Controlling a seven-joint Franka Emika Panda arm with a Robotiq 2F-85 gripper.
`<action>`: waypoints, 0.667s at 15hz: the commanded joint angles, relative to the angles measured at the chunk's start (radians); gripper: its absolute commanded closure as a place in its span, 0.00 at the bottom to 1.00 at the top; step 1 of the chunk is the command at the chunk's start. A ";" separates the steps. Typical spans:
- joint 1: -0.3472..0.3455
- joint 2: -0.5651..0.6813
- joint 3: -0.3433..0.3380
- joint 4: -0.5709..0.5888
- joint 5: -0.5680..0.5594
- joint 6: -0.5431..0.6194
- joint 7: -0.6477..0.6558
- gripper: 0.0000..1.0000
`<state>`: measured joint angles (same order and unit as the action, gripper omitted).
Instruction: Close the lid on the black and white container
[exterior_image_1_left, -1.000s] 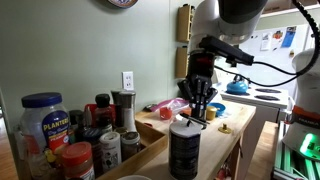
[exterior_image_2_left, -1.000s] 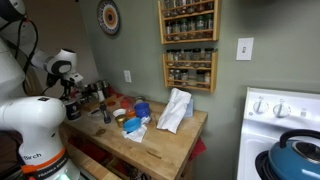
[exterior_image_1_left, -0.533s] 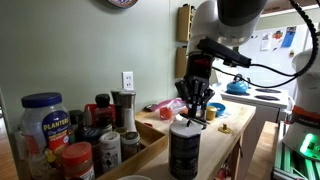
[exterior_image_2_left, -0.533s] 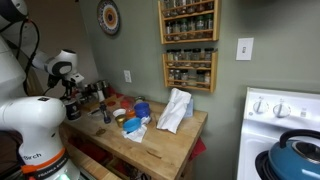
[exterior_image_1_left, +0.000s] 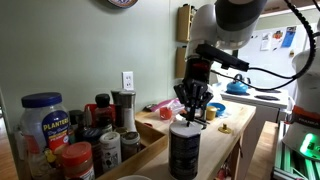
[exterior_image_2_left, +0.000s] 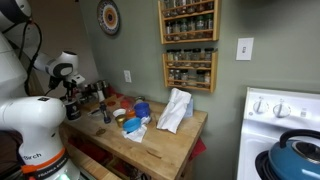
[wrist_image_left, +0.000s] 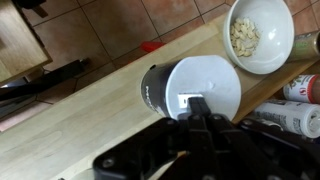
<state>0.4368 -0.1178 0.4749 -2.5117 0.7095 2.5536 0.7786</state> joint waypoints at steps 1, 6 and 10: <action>0.004 0.023 0.010 0.000 -0.036 0.029 0.040 1.00; 0.003 0.030 0.019 0.004 -0.138 0.029 0.148 1.00; 0.008 0.025 0.019 0.011 -0.176 0.030 0.201 1.00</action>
<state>0.4368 -0.1067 0.4883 -2.5055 0.5689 2.5626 0.9260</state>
